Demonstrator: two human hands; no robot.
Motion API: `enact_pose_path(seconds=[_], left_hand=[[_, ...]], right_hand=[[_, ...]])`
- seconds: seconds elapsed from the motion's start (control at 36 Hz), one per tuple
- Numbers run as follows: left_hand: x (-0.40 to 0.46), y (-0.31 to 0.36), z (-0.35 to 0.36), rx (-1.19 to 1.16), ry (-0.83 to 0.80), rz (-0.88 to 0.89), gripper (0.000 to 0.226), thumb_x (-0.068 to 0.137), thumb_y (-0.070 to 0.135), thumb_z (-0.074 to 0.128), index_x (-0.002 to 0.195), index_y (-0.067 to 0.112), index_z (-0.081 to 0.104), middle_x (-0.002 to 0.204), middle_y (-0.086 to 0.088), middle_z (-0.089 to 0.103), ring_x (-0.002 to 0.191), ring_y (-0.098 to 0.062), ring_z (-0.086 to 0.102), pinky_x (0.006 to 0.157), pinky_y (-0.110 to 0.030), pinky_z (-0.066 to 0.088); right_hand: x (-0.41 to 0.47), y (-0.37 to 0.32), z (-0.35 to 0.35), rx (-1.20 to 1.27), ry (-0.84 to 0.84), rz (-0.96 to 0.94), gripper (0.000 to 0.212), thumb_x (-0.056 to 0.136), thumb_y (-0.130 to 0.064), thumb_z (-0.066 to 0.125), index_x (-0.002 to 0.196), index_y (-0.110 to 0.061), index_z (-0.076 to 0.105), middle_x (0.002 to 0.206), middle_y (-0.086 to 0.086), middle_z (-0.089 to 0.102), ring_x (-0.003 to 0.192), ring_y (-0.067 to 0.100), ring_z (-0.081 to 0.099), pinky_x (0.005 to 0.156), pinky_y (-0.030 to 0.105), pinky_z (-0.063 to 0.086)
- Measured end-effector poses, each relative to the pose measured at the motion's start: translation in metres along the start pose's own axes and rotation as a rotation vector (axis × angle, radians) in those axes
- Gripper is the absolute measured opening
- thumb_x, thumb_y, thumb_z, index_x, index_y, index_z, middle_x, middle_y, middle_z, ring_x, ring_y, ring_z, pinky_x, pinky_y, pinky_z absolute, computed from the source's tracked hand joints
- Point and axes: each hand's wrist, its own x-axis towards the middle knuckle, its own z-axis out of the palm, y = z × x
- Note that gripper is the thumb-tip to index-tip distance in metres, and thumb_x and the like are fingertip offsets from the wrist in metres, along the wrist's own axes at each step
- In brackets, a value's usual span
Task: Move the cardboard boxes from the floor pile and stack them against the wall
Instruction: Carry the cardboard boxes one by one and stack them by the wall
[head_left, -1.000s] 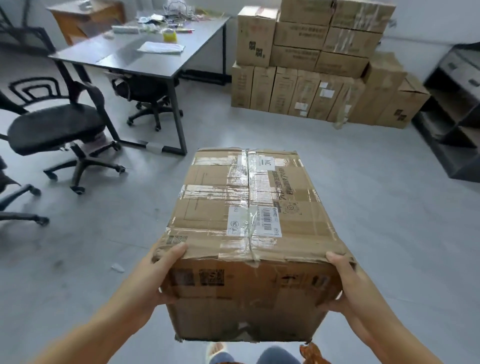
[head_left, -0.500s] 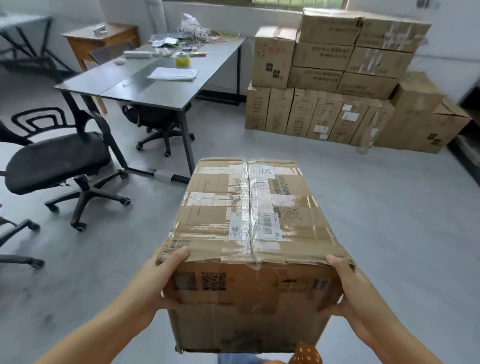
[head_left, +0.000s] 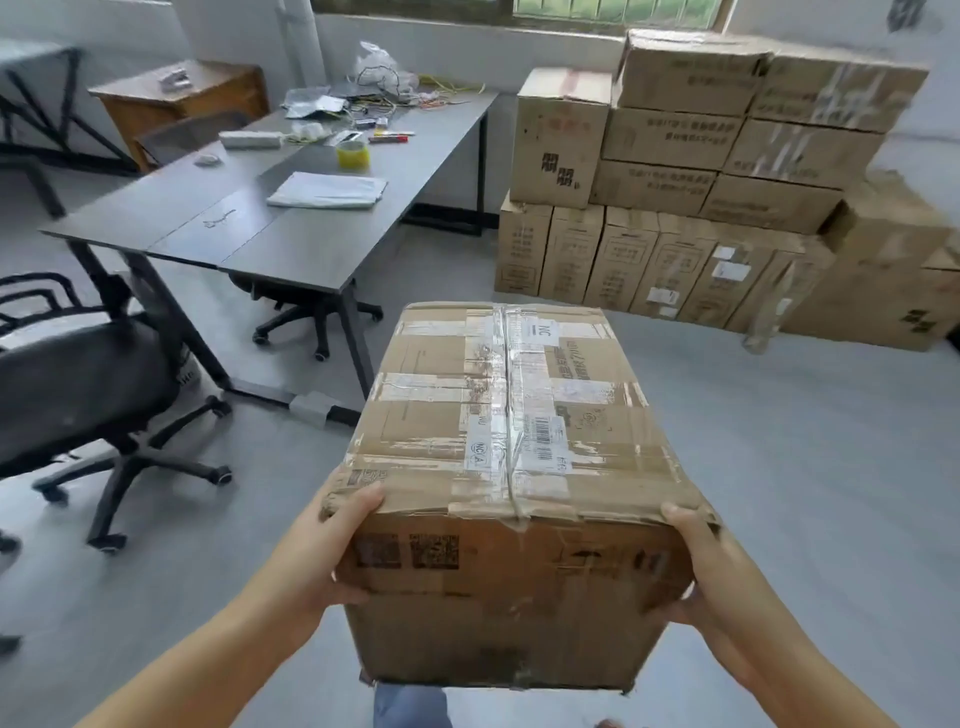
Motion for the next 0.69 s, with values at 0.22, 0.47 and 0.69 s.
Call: enact_pose_path(seconds=[0.22,0.47,0.69], left_hand=[[0.138,0.075,0.02,0.067,-0.068,0.023,0.026,0.095,0.034,0.053,0.117,0.046,0.055,0.104,0.022,0.066,0.097,-0.004,0.058,0.075,-0.046,0.055],[0.284,0.196,0.046,0.092,-0.174,0.085,0.018,0.094,0.034,0.053,0.11,0.043,0.057,0.09,0.017,0.073,0.085,-0.006,0.066,0.065,-0.04,0.052],[0.398,0.276,0.082,0.06,-0.215,0.122,0.027,0.091,0.036,0.058,0.118,0.039,0.058,0.104,0.014,0.07,0.094,-0.007,0.065,0.074,-0.048,0.054]], right_hand=[[0.114,-0.055,0.041,0.034,0.066,-0.018,0.022,0.097,-0.032,0.044,0.11,-0.042,0.06,0.107,-0.009,0.066,0.1,0.018,0.06,0.075,0.056,0.054],[0.241,-0.146,0.089,0.079,0.138,-0.095,0.025,0.098,-0.031,0.042,0.116,-0.035,0.059,0.11,-0.003,0.065,0.103,0.022,0.061,0.067,0.048,0.054],[0.351,-0.216,0.107,0.135,0.195,-0.118,0.021,0.098,-0.029,0.045,0.111,-0.031,0.061,0.101,0.002,0.066,0.091,0.021,0.061,0.068,0.049,0.051]])
